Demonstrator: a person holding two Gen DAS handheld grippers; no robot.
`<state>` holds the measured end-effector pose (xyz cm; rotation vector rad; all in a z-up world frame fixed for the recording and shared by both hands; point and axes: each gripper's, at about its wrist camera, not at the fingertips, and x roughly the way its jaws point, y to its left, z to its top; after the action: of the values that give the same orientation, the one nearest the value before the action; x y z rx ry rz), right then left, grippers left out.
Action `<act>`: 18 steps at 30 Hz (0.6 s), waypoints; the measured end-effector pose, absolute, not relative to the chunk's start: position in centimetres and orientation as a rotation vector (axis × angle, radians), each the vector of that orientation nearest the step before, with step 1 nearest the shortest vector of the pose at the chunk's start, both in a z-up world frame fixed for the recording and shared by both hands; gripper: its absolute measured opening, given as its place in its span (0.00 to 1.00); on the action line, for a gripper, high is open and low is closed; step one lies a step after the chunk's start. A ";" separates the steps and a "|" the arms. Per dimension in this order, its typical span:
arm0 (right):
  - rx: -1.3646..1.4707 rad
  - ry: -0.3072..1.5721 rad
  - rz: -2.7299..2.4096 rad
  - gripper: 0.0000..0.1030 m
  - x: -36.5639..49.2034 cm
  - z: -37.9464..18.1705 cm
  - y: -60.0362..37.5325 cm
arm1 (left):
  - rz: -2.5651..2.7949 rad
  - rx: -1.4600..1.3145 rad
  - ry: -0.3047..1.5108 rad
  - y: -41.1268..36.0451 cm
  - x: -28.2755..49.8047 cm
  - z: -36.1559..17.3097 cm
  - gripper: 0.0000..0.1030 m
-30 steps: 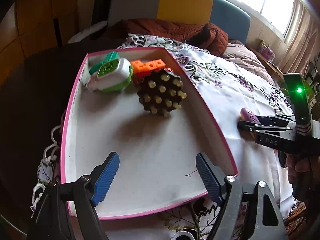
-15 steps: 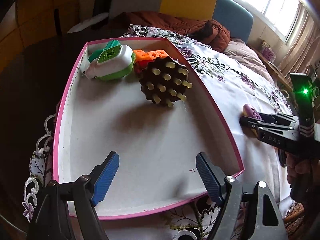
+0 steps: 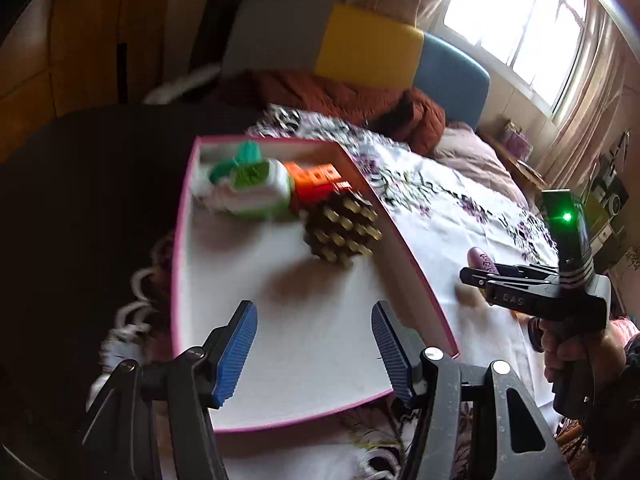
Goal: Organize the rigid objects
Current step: 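Carry the pink egg into the tray and open the right tool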
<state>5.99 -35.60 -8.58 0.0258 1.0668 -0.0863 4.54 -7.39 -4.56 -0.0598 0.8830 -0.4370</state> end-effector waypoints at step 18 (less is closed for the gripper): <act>-0.050 1.068 0.221 0.42 7.1 -6.4 -21.4 | -0.318 -0.152 0.875 -1.0 4.3 -4.1 0.58</act>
<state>7.12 -21.36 -6.43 -0.0505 1.0681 0.2207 4.27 -1.03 -4.09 -0.1517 0.8750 -0.3183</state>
